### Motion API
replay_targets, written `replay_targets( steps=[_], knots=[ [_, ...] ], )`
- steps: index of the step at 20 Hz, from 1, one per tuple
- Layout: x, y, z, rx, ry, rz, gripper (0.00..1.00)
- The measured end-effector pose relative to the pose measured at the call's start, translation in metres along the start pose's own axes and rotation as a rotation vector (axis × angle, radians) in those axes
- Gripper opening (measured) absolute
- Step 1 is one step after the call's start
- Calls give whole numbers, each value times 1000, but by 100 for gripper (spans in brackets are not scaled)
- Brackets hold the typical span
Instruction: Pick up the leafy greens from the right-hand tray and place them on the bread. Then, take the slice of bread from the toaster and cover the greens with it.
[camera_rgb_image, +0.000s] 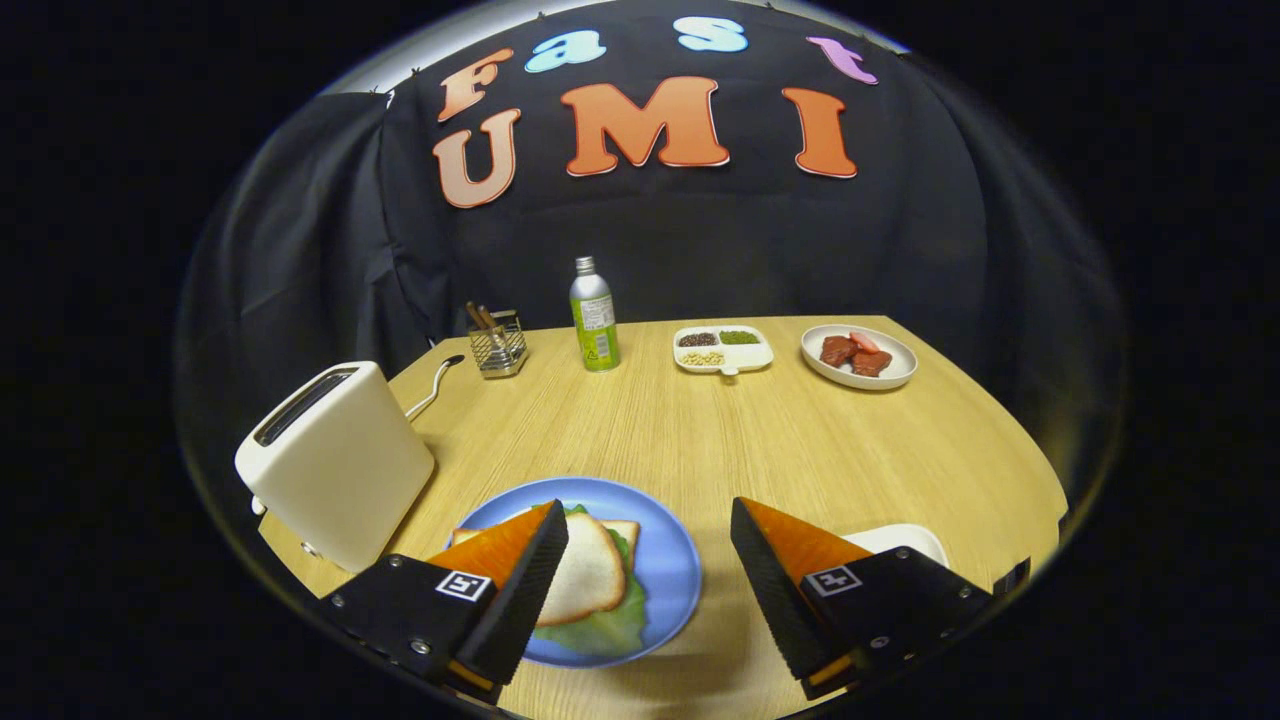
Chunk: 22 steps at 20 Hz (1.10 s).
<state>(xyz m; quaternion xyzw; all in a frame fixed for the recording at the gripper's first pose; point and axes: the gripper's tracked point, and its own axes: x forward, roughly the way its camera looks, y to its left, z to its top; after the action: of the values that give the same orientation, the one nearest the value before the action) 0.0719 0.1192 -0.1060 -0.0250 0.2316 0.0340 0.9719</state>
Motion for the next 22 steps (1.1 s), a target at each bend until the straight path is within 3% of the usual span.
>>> replay_targets(
  steps=[15, 22],
  knots=[
    [-64, -130, 90, -32, -308, -147, 98],
    [-84, -161, 102, -54, -416, -174, 98]
  ],
)
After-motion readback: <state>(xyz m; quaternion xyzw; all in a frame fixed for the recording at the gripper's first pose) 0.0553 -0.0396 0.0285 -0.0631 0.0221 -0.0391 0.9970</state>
